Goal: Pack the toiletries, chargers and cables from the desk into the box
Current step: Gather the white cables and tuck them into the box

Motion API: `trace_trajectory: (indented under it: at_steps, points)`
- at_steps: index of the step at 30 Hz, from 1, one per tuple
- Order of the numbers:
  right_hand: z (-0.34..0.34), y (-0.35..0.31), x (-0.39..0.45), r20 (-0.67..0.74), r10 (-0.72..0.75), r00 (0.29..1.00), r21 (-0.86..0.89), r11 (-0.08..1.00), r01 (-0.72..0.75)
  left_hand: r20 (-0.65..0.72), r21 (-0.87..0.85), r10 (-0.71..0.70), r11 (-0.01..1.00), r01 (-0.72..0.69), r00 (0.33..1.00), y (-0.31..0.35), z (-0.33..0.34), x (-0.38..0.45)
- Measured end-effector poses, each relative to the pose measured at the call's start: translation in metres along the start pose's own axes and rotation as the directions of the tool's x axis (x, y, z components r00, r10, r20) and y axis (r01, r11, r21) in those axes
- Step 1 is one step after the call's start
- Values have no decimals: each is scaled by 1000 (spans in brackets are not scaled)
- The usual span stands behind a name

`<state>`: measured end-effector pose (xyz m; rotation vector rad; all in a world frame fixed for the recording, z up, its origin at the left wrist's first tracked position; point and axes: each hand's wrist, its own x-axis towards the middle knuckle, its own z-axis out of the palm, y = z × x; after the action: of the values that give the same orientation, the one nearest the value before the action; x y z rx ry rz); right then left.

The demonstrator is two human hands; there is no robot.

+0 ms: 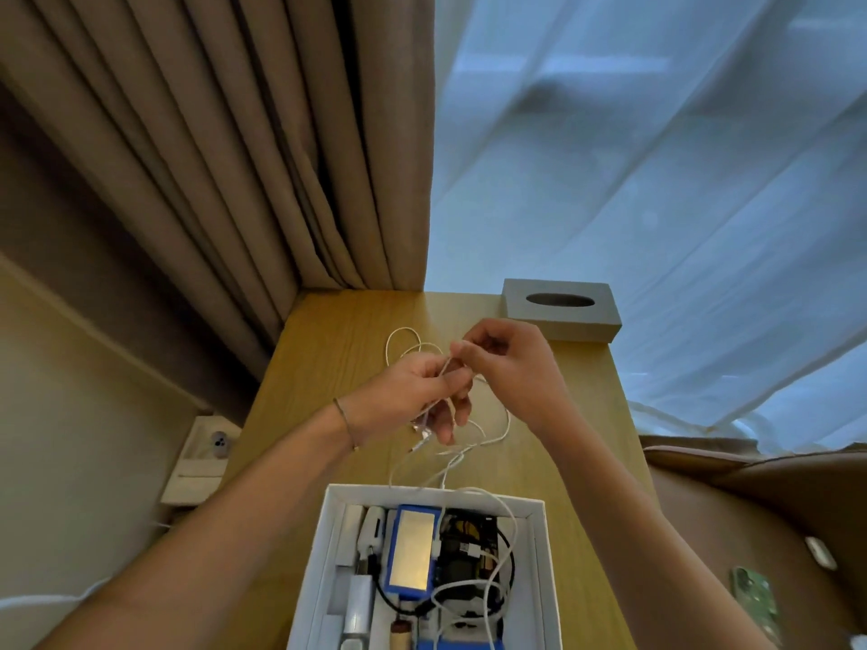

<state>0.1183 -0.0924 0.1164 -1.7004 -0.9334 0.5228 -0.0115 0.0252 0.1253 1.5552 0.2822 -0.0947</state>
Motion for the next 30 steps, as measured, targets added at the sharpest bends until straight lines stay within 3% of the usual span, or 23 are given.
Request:
trace_trajectory:
  at_steps: [2,4,6,9,10,12,15,18,20,23,24,26,28,30]
  points:
    - [13,-9,-6,16,78,997,278,957,-79,-86,-108,50,992,-59,995,6,-5,-9]
    - [29,-15,-16,164,114,980,453,874,-177,-225,-282,98,946,-161,969,12,-10,-19]
    - [49,-21,-30,310,43,950,407,897,-174,-351,-397,113,881,-257,930,17,-17,-29]
    - [70,-25,-40,402,56,914,177,975,-138,-436,-436,73,855,-281,897,25,-30,-45]
    - [73,-25,-41,406,81,910,128,981,-145,-460,-383,63,886,-262,886,27,-35,-51]
    - [74,-27,-45,422,119,899,62,985,-159,-541,-106,95,978,-180,836,26,-47,-62]
    - [65,-33,-48,452,147,880,11,985,-171,-555,381,284,923,-64,782,20,-57,-76]
    - [55,-44,-44,483,146,864,-55,989,-136,-357,675,348,738,-18,867,9,-59,-86]
    - [50,-53,-38,488,133,863,-67,991,-115,-240,763,227,646,38,944,1,-54,-90]
    - [48,-65,-31,479,106,871,-155,987,-35,-197,827,99,552,111,975,-10,-45,-90]
    - [47,-68,-30,473,94,876,-171,985,-13,-198,824,107,557,106,974,-11,-42,-90]
    - [46,-71,-28,444,61,894,-127,992,-5,-227,724,179,689,42,957,-8,-38,-94]
    - [48,-72,-28,405,20,914,-59,998,4,-242,563,294,819,-113,925,-6,-37,-98]
    - [54,-70,-31,365,-8,931,5,1000,7,-270,470,370,857,-214,889,-7,-34,-101]
